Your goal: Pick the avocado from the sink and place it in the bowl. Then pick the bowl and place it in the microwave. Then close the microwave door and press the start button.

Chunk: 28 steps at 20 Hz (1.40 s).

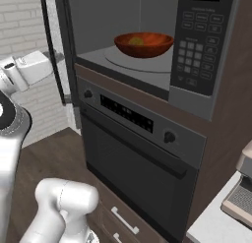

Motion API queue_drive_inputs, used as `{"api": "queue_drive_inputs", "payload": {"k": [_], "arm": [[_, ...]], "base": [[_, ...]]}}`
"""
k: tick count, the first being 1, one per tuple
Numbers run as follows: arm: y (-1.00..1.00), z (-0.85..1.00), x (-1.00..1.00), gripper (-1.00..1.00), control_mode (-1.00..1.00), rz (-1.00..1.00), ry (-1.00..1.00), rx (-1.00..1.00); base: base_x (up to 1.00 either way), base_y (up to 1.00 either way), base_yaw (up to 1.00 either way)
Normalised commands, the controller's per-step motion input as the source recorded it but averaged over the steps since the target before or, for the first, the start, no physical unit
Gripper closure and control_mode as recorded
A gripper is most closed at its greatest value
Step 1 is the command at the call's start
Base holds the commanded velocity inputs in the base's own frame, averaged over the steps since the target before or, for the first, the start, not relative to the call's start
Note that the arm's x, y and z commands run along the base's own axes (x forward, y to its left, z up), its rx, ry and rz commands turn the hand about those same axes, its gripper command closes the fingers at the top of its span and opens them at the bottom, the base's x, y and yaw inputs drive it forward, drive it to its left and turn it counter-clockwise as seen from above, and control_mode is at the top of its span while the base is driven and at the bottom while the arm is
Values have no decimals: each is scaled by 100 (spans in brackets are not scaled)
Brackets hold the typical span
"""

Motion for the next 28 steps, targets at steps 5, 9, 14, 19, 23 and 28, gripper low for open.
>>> {"api": "queue_drive_inputs", "payload": {"k": [5, 9, 14, 19, 23, 28], "arm": [[-54, 0, 40, -100, -100, 9, 0, 13], [-37, 0, 45, -100, -100, 4, 0, 11], [-43, 0, 28, -100, -100, 9, 0, 11], [-43, 0, 39, -100, -100, 9, 1, 11], [-41, 0, 43, -100, -100, 10, 4, 10], [-40, 0, 42, -100, -100, 9, 3, 9]], "base": [[0, 0, 0], [0, 0, 0], [0, 0, 0], [0, 0, 0], [0, 0, 0], [0, 0, 0]]}}
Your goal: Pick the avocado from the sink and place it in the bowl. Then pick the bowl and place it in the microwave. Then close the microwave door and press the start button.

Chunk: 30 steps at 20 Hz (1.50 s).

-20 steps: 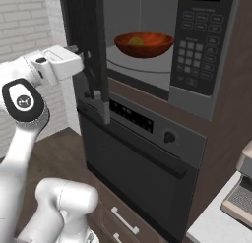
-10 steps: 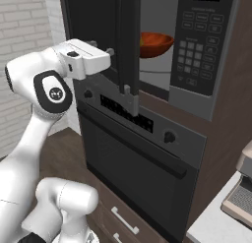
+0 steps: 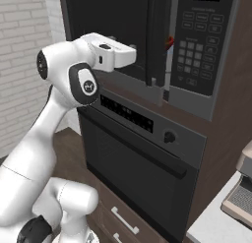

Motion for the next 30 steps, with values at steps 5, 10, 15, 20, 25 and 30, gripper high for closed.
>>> {"api": "queue_drive_inputs", "payload": {"k": [5, 10, 15, 20, 25, 30], "arm": [[-42, 0, 47, -100, -100, 9, 1, 9], [-36, -4, 70, -100, -100, 10, 0, 6], [-1, 0, -21, -100, -100, 9, -2, 2], [46, 6, -82, -100, -100, 3, -2, 0], [33, 1, -69, -100, -100, 0, 8, -2], [0, -20, -84, 100, -100, 1, 6, -12]], "base": [[0, 0, 0], [0, 0, 0], [0, 0, 0], [0, 0, 0], [0, 0, 0], [0, 0, 0]]}}
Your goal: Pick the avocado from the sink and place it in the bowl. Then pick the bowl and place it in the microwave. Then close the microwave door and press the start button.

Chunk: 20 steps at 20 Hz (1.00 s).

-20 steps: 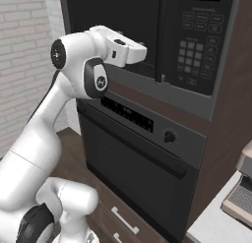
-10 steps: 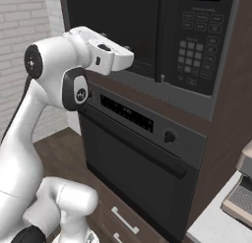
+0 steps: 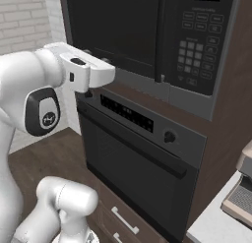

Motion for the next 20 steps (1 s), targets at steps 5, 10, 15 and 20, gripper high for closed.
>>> {"api": "queue_drive_inputs", "payload": {"k": [5, 10, 15, 20], "arm": [[-10, -26, -49, 100, -100, 1, 6, -14], [-21, -21, -4, 100, -100, 1, 13, -6], [-54, -4, 0, 100, -100, 0, 4, 0], [-48, 0, -2, 100, -100, 0, -1, 0]], "base": [[0, 0, 0], [0, 0, 0], [0, 0, 0], [0, 0, 0]]}}
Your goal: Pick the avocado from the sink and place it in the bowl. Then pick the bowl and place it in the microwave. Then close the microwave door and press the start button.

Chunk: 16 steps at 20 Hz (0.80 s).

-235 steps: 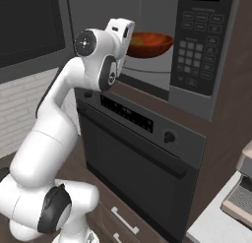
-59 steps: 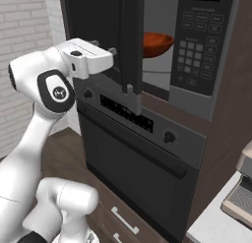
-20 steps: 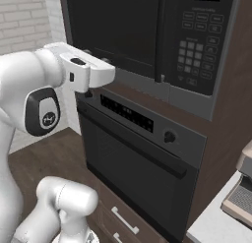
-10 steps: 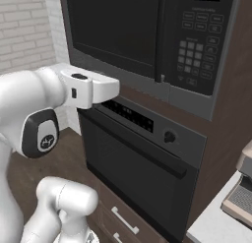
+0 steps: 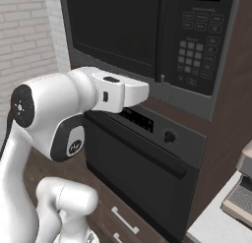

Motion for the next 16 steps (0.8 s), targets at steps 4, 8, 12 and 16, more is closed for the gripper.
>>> {"api": "queue_drive_inputs", "payload": {"k": [4, 8, 12, 16], "arm": [[-41, 0, 0, 100, -100, 0, -1, 0], [-53, 0, 0, 100, -100, 0, 0, 0], [-47, 0, 0, 100, -100, 0, 0, 0], [-31, 0, 3, 100, -100, 0, 0, 0]], "base": [[0, 0, 0], [0, 0, 0], [0, 0, 0], [0, 0, 0]]}}
